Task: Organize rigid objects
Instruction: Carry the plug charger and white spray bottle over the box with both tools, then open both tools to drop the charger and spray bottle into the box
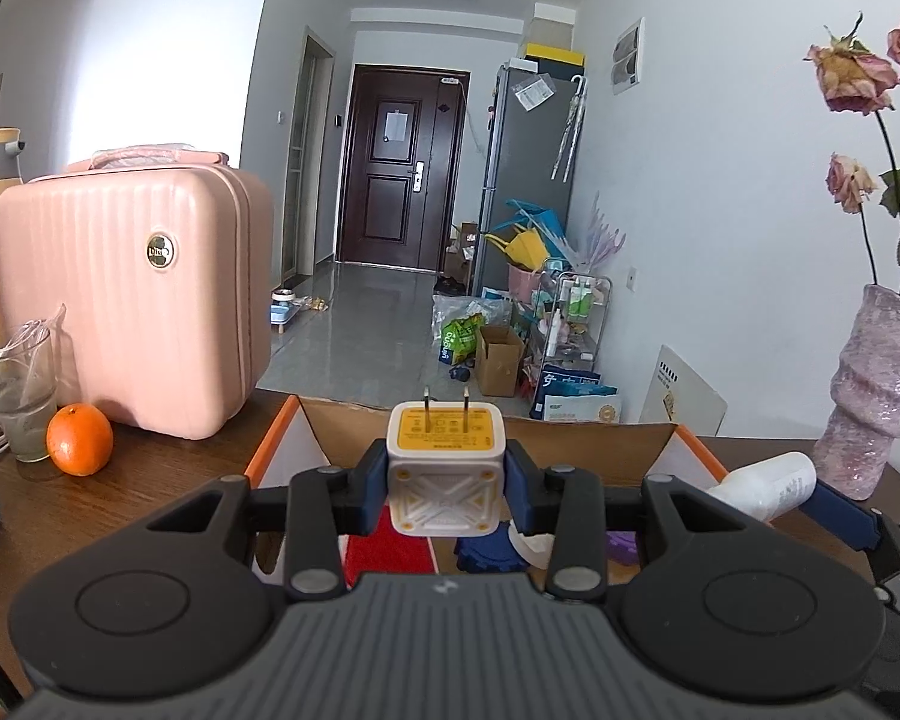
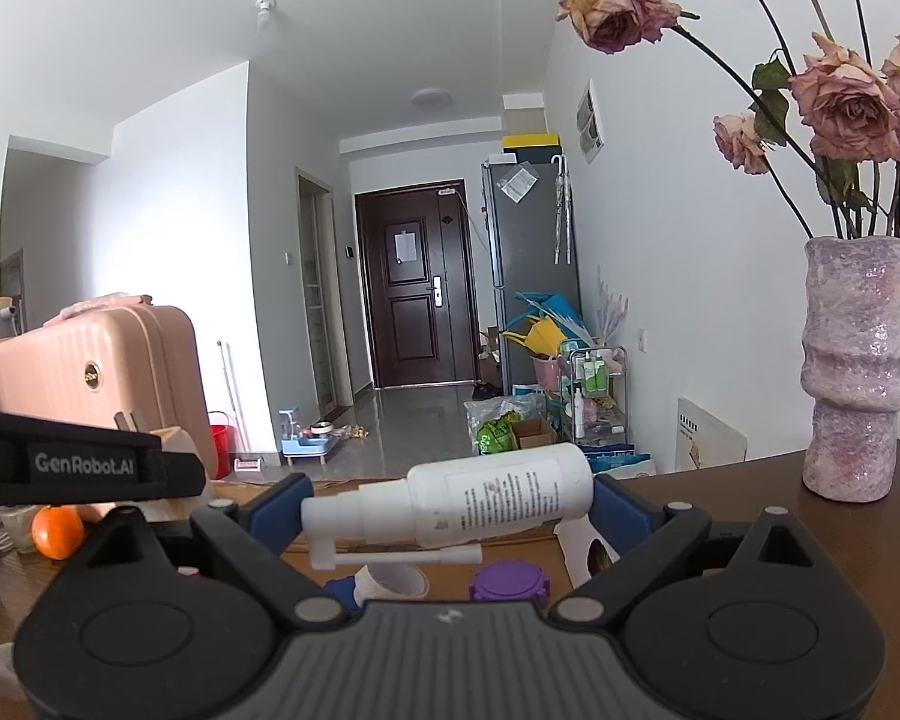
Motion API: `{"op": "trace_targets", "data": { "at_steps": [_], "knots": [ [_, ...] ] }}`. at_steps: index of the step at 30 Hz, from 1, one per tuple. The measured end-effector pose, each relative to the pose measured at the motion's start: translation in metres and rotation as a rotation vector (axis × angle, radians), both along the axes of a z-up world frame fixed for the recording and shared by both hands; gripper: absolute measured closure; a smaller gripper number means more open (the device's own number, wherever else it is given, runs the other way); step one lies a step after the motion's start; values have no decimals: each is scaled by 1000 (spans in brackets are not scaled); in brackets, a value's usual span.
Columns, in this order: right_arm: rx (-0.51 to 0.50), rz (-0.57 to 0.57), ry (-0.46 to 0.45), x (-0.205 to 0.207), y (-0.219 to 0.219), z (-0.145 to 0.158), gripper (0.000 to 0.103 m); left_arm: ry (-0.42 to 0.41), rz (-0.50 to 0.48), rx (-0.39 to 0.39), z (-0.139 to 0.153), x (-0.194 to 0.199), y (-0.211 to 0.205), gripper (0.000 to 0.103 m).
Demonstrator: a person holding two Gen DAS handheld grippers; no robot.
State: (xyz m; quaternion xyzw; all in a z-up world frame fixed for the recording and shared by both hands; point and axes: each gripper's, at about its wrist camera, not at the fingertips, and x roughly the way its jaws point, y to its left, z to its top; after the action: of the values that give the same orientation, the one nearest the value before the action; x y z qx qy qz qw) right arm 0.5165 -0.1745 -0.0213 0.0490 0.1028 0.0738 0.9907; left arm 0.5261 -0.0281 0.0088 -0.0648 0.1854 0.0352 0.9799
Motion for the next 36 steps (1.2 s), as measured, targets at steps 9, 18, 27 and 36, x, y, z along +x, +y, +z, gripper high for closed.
{"op": "trace_targets", "data": {
  "at_steps": [9, 18, 27, 36],
  "knots": [
    [-11, 2, 6, 11, 2, -1, 5, 20, 23, 14, -3, 15, 3, 64],
    [-20, 3, 16, 20, 3, -3, 5, 64, 62, 45, -7, 27, 2, 64],
    [-34, 13, 29, 26, 5, -4, 5, 115, 94, 57, -11, 39, 7, 64],
    [-46, 18, 44, 31, 4, -3, 5, 142, 98, 64, -15, 44, 10, 64]
  ]
}}
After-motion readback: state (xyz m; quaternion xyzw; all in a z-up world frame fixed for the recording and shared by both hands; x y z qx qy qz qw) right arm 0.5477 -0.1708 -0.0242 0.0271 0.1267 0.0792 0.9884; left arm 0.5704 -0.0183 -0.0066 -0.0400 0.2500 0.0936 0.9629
